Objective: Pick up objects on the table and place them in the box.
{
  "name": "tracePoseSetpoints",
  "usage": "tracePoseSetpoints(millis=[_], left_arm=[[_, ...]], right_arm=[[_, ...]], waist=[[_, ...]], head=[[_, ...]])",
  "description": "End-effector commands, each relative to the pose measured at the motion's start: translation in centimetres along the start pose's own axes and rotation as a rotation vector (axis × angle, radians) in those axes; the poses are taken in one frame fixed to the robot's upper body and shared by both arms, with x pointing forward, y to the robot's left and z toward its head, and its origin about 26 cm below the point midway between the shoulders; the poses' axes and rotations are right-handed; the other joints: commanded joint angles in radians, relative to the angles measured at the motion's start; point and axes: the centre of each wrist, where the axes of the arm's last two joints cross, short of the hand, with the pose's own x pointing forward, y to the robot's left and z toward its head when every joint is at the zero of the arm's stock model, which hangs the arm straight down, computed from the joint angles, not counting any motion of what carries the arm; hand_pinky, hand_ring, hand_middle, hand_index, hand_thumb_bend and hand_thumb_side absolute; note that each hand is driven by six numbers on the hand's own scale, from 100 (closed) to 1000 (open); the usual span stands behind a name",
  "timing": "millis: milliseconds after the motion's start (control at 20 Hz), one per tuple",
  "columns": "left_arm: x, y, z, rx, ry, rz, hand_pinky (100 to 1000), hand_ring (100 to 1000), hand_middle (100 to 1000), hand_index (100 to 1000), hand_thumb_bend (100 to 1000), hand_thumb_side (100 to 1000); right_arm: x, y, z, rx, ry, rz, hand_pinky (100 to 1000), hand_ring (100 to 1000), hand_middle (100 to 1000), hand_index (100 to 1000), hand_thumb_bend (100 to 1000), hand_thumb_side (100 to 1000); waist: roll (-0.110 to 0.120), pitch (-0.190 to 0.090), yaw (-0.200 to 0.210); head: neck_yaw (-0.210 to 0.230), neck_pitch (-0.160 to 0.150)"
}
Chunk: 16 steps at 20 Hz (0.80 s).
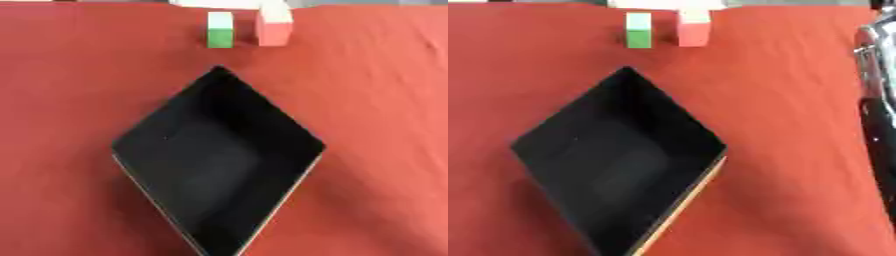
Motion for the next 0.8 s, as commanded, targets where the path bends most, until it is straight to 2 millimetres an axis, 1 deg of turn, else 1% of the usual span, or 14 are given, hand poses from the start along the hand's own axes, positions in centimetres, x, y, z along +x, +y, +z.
tracePoseSetpoints(millis=[50,250,350,400,450,800], left_arm=[[0.6,-0.1,-0.6,-0.012,-0.034,0.003,580,758,703,875,265,881],[0.6,0.0,-0.7,-0.017,-0.037,-0.003,580,758,703,875,264,880],[0.6,0.1,-0.7,-0.019,-0.035,-0.005,580,758,703,874,264,881],[0.6,0.1,-0.7,-0.02,-0.034,-0.006,580,758,703,874,264,881],[0.6,0.1,-0.6,-0.021,-0.032,-0.007,580,758,703,874,264,881],[0.5,0.1,-0.4,-0.034,-0.021,-0.008,579,758,703,874,263,882]], right_arm=[[0.7,-0.4,-1.4,0.033,-0.035,0.071,819,718,560,841,100,747],[1.0,-0.2,-3.1,0.087,-0.051,0.149,824,725,558,843,100,743],[1.2,0.0,-4.0,0.114,-0.06,0.189,828,730,558,845,100,719],[1.2,0.1,-4.5,0.129,-0.064,0.209,829,733,556,846,100,669],[1.2,0.2,-5.1,0.144,-0.066,0.23,832,737,560,847,100,705],[0.9,1.0,-8.8,0.214,-0.053,0.352,843,759,579,857,100,666]], waist=[[0.001,-0.026,0.001],[-0.001,-0.032,0.005],[-0.002,-0.035,0.008],[-0.003,-0.036,0.009],[-0.004,-0.038,0.01],[-0.007,-0.05,0.019]], head=[[-0.01,0.008],[-0.016,0.013],[-0.019,0.016],[-0.02,0.018],[-0.021,0.02],[-0.035,0.035]])
